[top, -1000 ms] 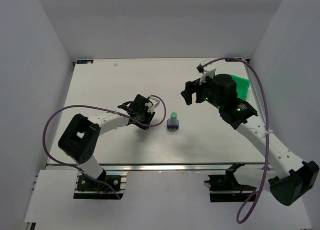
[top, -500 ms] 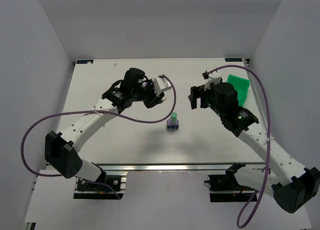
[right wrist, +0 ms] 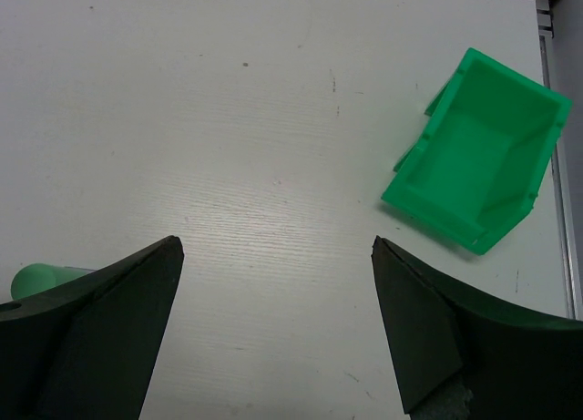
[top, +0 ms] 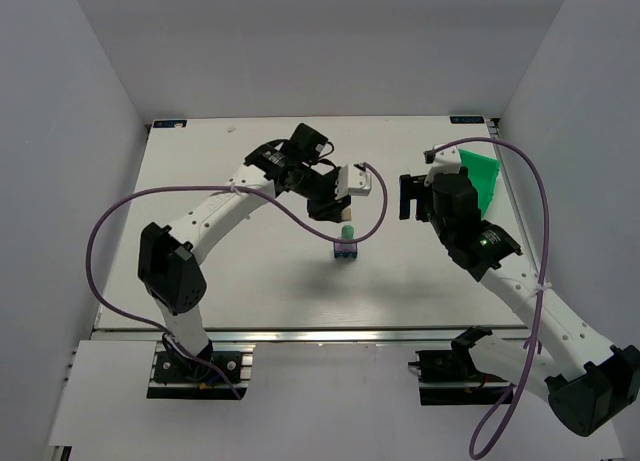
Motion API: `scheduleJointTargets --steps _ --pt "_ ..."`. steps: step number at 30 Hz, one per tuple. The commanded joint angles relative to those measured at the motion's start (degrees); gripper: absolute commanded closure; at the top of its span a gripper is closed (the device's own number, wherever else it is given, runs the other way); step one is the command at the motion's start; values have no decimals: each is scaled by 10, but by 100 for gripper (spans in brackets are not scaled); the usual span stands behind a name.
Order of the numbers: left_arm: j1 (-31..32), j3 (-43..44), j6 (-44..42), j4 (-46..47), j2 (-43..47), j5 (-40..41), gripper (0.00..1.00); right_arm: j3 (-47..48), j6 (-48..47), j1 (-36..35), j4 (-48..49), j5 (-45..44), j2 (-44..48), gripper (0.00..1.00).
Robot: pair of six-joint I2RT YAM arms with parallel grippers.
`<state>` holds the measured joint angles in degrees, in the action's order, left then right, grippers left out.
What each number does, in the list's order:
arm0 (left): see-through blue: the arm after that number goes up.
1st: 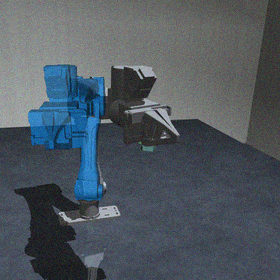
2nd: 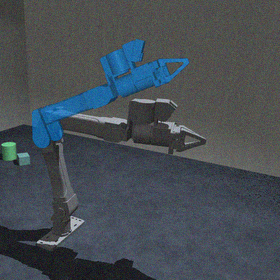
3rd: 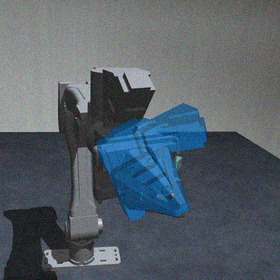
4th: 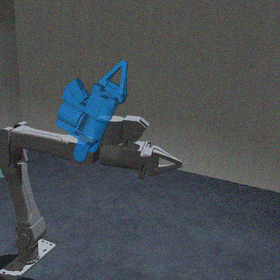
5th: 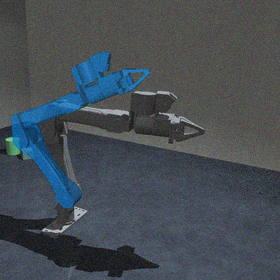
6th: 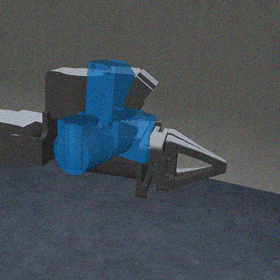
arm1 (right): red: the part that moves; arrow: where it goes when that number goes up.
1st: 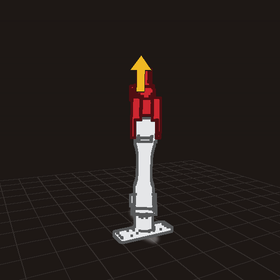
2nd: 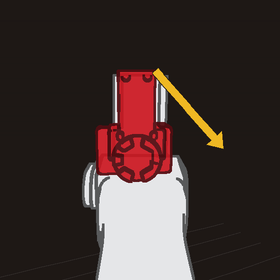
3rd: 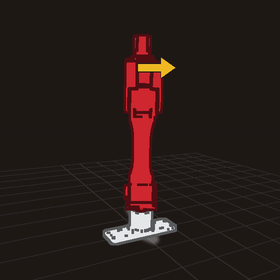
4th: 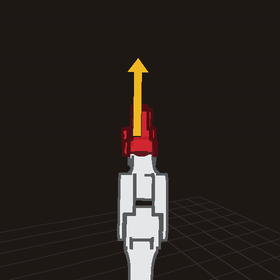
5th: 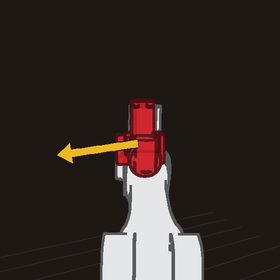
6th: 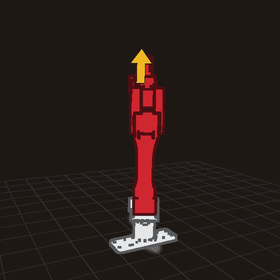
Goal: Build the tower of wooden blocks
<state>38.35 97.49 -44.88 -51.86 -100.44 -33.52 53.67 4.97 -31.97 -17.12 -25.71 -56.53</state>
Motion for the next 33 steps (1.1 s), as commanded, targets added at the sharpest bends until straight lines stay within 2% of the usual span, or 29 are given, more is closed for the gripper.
scheduleJointTargets --steps 1,6,14,33 --pt "13 34 -42 -73 -2 -35 97 0 7 3 3 -26 5 11" --pt "28 38 -41 -64 -2 -34 96 0 3 5 3 -17 4 11" --pt "45 78 4 -68 -49 38 93 -5 -4 7 12 -11 -1 11" --pt "62 71 2 -69 -69 73 93 -5 -3 10 16 -6 -8 11"
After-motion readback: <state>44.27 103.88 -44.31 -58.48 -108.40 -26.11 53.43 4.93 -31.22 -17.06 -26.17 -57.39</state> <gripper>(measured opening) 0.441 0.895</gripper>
